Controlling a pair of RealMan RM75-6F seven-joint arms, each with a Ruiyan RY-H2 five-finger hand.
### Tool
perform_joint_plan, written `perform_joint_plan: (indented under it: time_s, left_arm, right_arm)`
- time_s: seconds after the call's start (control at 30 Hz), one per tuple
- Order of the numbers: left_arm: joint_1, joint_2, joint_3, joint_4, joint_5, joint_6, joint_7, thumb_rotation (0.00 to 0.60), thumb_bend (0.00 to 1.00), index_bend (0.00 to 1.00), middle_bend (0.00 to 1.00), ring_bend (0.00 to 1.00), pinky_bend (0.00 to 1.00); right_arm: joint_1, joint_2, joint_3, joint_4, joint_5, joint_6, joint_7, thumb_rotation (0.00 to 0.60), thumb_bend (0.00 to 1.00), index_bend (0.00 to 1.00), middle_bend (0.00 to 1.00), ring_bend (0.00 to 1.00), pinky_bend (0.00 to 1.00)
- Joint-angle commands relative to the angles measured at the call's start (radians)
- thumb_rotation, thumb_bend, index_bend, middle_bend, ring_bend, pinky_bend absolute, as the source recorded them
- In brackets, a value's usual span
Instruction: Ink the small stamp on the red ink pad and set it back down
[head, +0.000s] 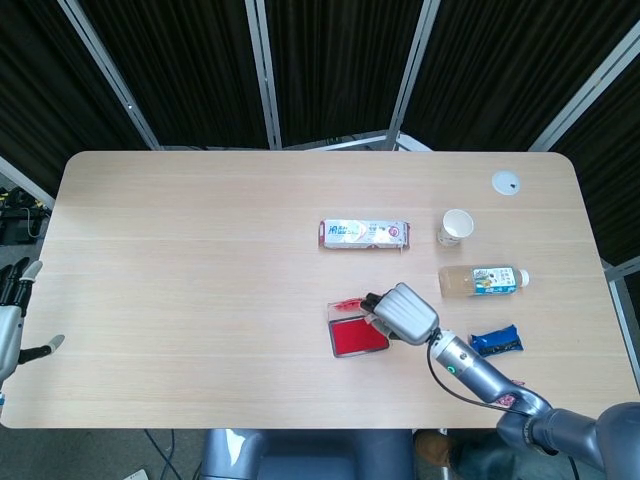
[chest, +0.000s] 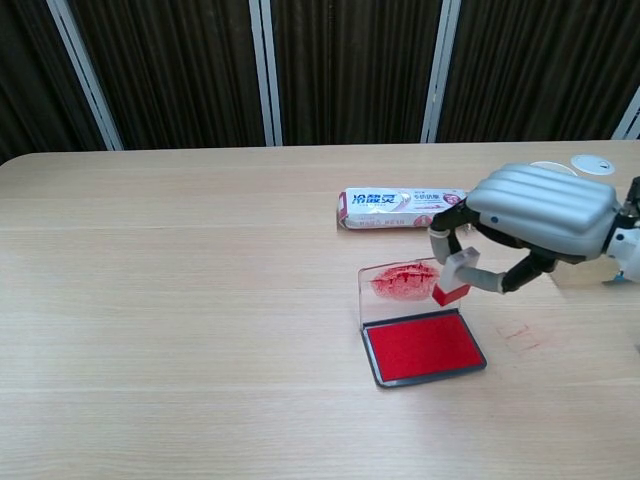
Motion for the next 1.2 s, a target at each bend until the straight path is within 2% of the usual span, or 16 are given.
perform_joint_plan:
  time_s: [0.03, 0.3, 0.7, 0.97, 1.2]
  left_arm:
    - [0.0, 0.0, 0.001, -0.001, 0.001, 0.0, 0.001, 0.6, 0.0, 0.0, 0.0, 0.0, 0.0]
    - [-0.003, -0.003, 0.004, -0.007, -0.001, -0.007, 0.016, 0.6, 0.0, 0.0, 0.0, 0.0, 0.0]
    - [-0.006, -0.002, 0.004, -0.01, -0.008, -0.016, 0.021, 0.6, 0.0, 0.0, 0.0, 0.0, 0.0]
    - [-0.008, -0.001, 0.007, -0.009, -0.008, -0.021, 0.02, 0.6, 0.0, 0.0, 0.0, 0.0, 0.0]
    - [-0.008, -0.002, 0.008, -0.01, -0.007, -0.02, 0.023, 0.6, 0.0, 0.0, 0.0, 0.0, 0.0]
  right_arm:
    - [-0.016, 0.018, -0.014, 0.016, 0.013, -0.013, -0.002, 0.6, 0.53, 0.55, 0.57, 0.81, 1.0]
    - [-0.047, 0.0, -0.045, 0.111, 0.029, -0.042, 0.023, 0.6, 0.52, 0.55, 0.57, 0.81, 1.0]
    - [-0.07, -0.041, -0.058, 0.196, 0.03, -0.039, 0.072, 0.6, 0.52, 0.54, 0.57, 0.81, 1.0]
    - [-0.075, -0.052, -0.061, 0.22, 0.028, -0.038, 0.088, 0.6, 0.36, 0.52, 0.57, 0.81, 1.0]
    - [-0.08, -0.056, -0.064, 0.238, 0.027, -0.036, 0.102, 0.6, 0.31, 0.51, 0.57, 0.81, 1.0]
